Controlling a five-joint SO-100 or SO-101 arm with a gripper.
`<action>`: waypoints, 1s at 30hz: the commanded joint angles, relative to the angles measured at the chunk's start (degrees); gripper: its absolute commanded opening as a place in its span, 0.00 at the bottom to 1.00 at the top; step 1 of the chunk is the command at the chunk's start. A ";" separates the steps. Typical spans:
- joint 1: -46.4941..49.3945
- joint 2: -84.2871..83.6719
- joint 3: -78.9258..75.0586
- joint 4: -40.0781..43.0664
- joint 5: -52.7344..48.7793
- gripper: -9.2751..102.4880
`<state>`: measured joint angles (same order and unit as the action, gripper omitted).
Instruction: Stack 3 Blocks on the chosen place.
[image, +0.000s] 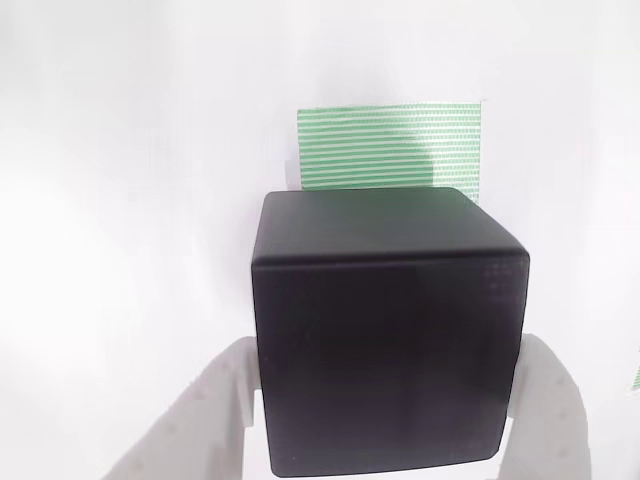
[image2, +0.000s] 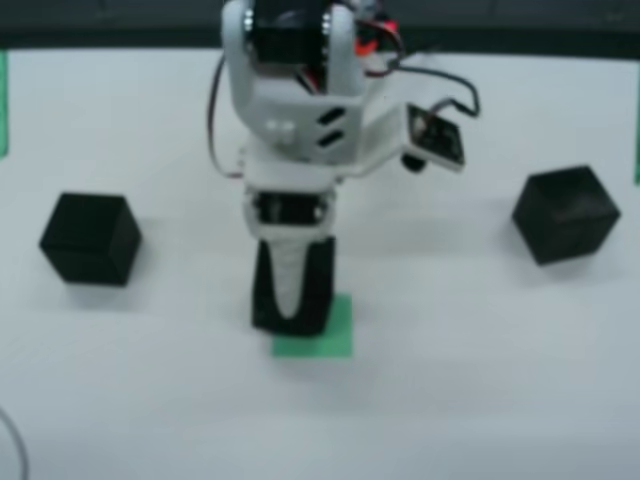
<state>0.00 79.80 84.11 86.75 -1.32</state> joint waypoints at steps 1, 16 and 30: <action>0.00 -0.62 -3.08 -1.05 2.29 0.22; -1.58 -5.01 -7.65 -2.20 4.04 0.22; -3.60 -6.15 -6.06 -3.34 3.08 0.22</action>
<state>-2.99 73.39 79.10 84.29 2.29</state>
